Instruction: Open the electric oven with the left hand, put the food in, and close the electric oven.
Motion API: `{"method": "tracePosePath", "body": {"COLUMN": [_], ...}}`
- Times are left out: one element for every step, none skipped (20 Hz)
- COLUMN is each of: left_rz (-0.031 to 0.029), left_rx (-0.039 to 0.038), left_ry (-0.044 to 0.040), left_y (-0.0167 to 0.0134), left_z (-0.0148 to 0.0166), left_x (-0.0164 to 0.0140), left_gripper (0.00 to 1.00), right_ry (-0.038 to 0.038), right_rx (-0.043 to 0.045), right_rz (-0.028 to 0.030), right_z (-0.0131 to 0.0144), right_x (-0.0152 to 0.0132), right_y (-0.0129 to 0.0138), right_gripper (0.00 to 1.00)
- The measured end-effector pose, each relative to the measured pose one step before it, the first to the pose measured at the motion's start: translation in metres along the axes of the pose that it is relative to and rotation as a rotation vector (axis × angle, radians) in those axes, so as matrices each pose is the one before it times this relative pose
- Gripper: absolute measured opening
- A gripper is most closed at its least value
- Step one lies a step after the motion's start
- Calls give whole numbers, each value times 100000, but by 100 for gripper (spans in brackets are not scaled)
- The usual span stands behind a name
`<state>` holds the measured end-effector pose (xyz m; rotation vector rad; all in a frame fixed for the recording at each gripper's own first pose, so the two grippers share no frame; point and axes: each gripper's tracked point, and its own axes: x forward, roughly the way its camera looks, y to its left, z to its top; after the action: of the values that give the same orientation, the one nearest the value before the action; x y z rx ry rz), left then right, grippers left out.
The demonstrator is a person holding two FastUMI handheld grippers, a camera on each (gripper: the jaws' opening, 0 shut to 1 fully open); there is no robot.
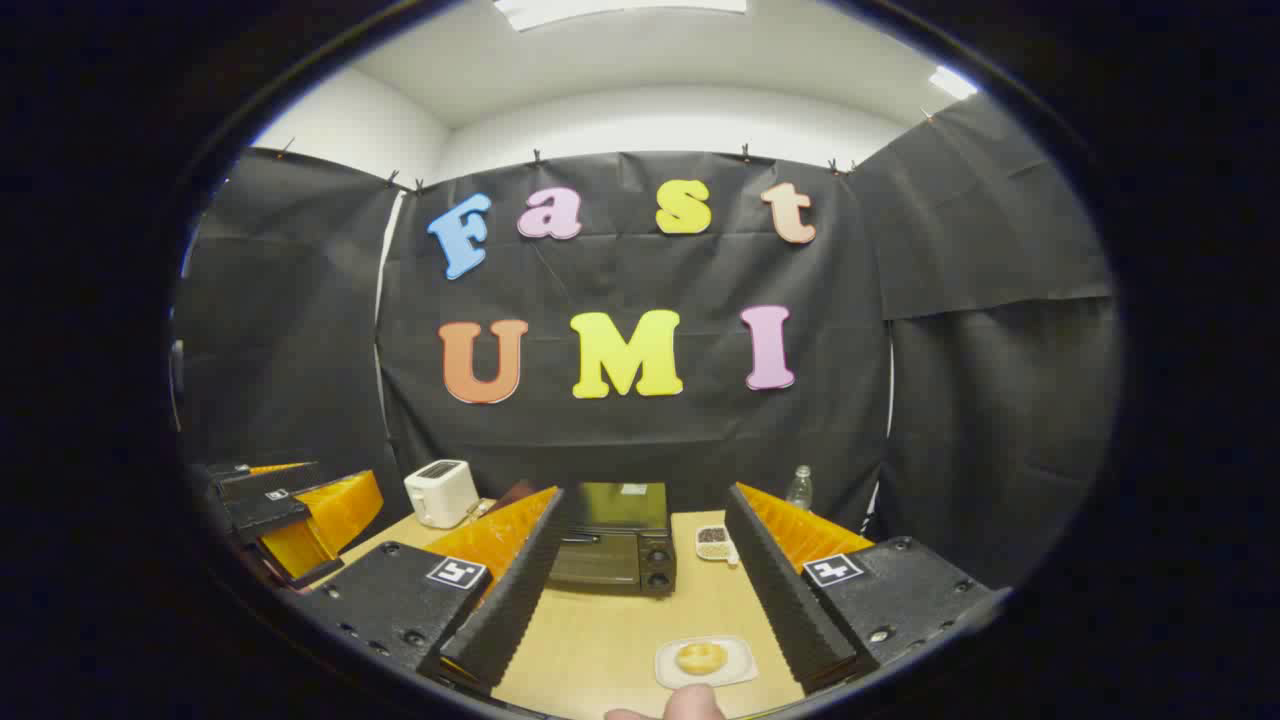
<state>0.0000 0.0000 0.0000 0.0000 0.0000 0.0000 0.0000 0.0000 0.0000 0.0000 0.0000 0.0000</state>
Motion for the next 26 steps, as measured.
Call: {"method": "tracePosePath", "body": {"left_rz": [16,43,-128,-120,-126,-133,-199,-107,-444,-218,-396,-416,-504,-609,-439,-555,-341,-322,-273,-34,-264,0,-285,-132,-217,46], "left_rx": [263,134,-54,-109,-135,-121,-59,-159,-197,-11,-2,23,71,146,153,121,43,48,44,113,85,79,35,88,211,228], "left_ry": [-148,-53,-224,4,26,285,-36,231,208,248,93,115,302,195,123,211,275,367,413,241,287,208,9,223,381,298], "left_y": [-9,66,-1,-53,8,-142,-138,36,-153,-224,-97,-215,-166,-307,-267,-194,-220,-142,-180,-139,-187,-287,-147,-88,-215,-115], "left_z": [-43,80,134,55,-31,-136,-21,105,-77,-154,-63,-192,-53,-58,-17,38,-15,-192,-93,-129,-4,-132,-73,-28,-131,-147], "left_x": [99,254,113,60,130,111,177,330,230,-194,11,107,115,103,182,319,227,198,89,110,79,137,110,109,166,190], "left_gripper": [93,93,93,93,93,93,93,93,93,93,93,93,93,93,93,93,93,93,93,93,93,93,93,93,93,93], "right_ry": [-38,8,-344,-422,-291,-40,-96,214,241,376,-265,-355,40,439,183,-83,70,135,178,194,-181,36,80,131,-193,5], "right_rx": [375,72,61,34,1,-69,113,79,201,-170,-61,-84,256,282,343,74,-7,-35,138,231,344,36,-27,-121,-9,-39], "right_rz": [199,-11,-24,-181,-3,-95,33,-112,35,-286,-353,-498,-327,-333,-369,-513,-424,-236,-323,-240,-292,-351,-142,51,102,103], "right_z": [104,130,74,207,-7,10,6,-9,-104,-3,90,229,-126,-157,-162,47,-79,-24,-183,-37,-24,29,-50,-49,-45,14], "right_x": [204,184,113,114,113,127,144,72,8,129,86,22,116,34,-45,118,130,20,18,39,15,113,98,200,140,220], "right_y": [-35,-62,-86,-34,-69,-69,-132,-122,-171,-130,-300,-195,-292,-151,-372,-304,-268,-184,-333,-277,-288,-292,-251,-168,-153,-110], "right_gripper": [97,97,97,97,97,97,97,97,97,97,97,97,97,97,97,97,97,97,97,97,97,97,97,97,97,97]}}
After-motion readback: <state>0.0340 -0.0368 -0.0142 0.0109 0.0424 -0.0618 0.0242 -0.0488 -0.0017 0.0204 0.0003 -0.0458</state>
